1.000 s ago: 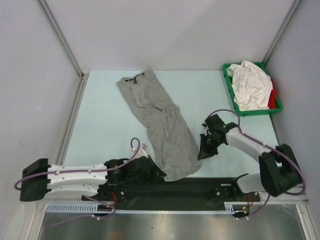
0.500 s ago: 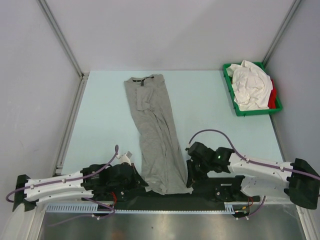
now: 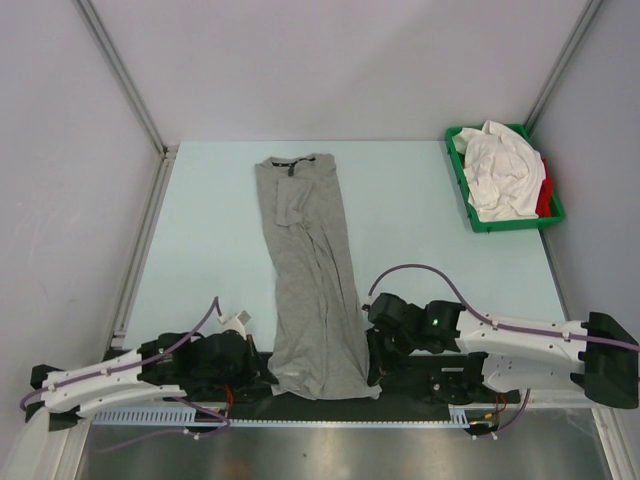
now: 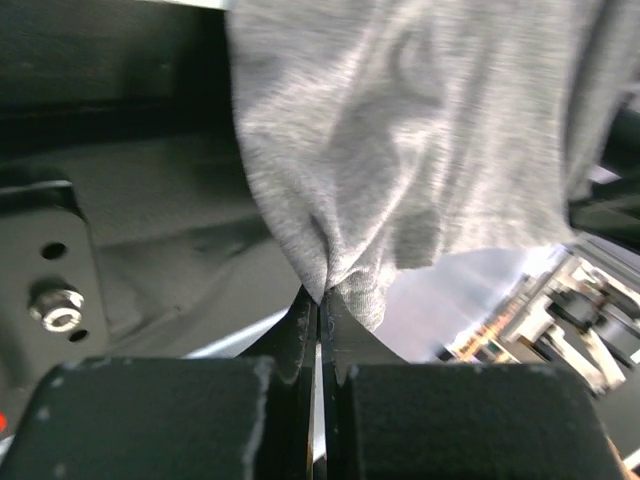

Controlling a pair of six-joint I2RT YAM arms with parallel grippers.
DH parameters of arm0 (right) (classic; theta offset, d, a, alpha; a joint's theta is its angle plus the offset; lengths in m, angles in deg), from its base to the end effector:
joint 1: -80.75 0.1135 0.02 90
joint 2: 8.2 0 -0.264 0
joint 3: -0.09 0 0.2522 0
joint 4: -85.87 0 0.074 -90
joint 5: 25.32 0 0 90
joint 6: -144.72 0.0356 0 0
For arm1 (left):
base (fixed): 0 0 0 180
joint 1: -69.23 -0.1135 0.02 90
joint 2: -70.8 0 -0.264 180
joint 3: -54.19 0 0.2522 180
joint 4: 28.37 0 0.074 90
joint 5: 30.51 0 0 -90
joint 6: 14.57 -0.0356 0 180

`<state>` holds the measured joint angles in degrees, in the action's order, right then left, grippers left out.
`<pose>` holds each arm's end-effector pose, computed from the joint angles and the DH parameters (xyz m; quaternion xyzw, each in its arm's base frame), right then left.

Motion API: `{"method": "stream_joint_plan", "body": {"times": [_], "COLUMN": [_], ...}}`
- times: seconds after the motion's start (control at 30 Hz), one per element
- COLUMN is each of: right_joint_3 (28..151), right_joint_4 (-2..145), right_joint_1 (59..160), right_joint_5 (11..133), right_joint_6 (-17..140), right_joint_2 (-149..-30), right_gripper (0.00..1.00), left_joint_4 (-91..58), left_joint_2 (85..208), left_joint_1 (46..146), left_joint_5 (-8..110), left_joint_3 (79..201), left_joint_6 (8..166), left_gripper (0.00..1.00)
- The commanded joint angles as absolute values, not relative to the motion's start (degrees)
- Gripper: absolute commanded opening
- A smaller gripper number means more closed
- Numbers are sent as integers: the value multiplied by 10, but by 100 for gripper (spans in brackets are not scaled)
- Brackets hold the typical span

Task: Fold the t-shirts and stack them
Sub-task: Fold the tshirt

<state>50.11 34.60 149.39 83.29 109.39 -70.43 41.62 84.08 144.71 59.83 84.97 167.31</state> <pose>0.0592 0.1826 0.1974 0.1536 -0.9489 -0.2739 0.0310 0.0178 -0.0680 0.1630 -0.1360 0.9371 -0.3193 0.0382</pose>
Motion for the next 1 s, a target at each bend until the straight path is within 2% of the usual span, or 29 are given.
{"method": "stream_joint_plan", "body": {"times": [0.0,0.13,0.33,0.47,0.57,0.77,0.8,0.9,0.97], "right_joint_3": [496,490,508,569,630,767,784,865,900], "right_joint_4": [339,332,343,348,335,308,307,296,295], "right_joint_1": [1498,1490,1375,1273,1218,1129,1122,1100,1088], "right_joint_5": [861,861,899,936,948,970,978,980,982], "right_joint_6": [1098,1088,1036,962,908,836,833,819,815], "right_joint_2": [-681,-676,-680,-764,-818,-955,-971,-1043,-1093], "right_gripper": [3,3,2,1,0,0,0,0,0], "left_joint_4": [446,434,385,309,212,250,251,196,172], "left_joint_2": [796,813,885,928,971,1106,1144,1205,1249], "left_joint_1": [1450,1451,1449,1439,1384,1124,1047,913,871], "left_joint_5": [589,590,664,700,677,569,549,472,450], "left_joint_3": [868,875,933,925,916,1048,1069,1078,1094], "left_joint_6": [1684,1680,1683,1720,1701,1435,1381,1309,1284], "left_gripper": [0,0,0,0,0,0,0,0,0]}}
